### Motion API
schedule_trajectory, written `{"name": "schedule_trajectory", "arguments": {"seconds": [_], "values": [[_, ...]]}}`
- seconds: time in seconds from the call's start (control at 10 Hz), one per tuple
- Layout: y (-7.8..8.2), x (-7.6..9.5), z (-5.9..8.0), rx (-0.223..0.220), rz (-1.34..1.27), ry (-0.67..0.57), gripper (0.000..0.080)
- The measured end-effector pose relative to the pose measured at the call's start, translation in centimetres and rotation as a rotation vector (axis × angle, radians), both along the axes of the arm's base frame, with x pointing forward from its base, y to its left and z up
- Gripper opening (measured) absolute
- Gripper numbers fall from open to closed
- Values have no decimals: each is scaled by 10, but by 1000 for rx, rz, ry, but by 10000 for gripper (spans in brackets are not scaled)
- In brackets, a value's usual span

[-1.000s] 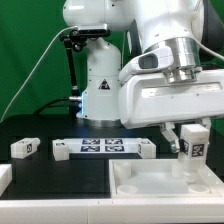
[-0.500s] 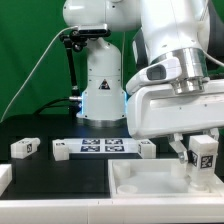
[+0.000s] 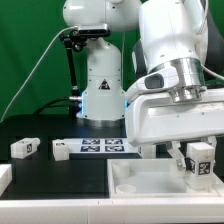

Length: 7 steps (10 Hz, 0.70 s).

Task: Assemble one leg

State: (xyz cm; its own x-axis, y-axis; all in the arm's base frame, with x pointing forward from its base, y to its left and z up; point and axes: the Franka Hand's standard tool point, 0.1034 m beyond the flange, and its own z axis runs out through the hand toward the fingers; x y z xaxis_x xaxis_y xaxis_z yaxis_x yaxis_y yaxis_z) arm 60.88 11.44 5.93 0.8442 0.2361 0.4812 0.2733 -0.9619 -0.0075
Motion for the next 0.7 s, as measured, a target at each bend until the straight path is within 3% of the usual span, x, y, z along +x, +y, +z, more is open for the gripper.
{"name": "schedule_trajectory", "arguments": {"seconds": [0.1, 0.2, 0.3, 0.4, 0.5, 0.7], "values": [[0, 0, 0, 0, 0, 0, 287], [0, 0, 0, 0, 0, 0, 409], [0, 0, 0, 0, 0, 0, 409], [0, 0, 0, 0, 0, 0, 545], [0, 0, 0, 0, 0, 0, 627], [0, 0, 0, 0, 0, 0, 643]]}}
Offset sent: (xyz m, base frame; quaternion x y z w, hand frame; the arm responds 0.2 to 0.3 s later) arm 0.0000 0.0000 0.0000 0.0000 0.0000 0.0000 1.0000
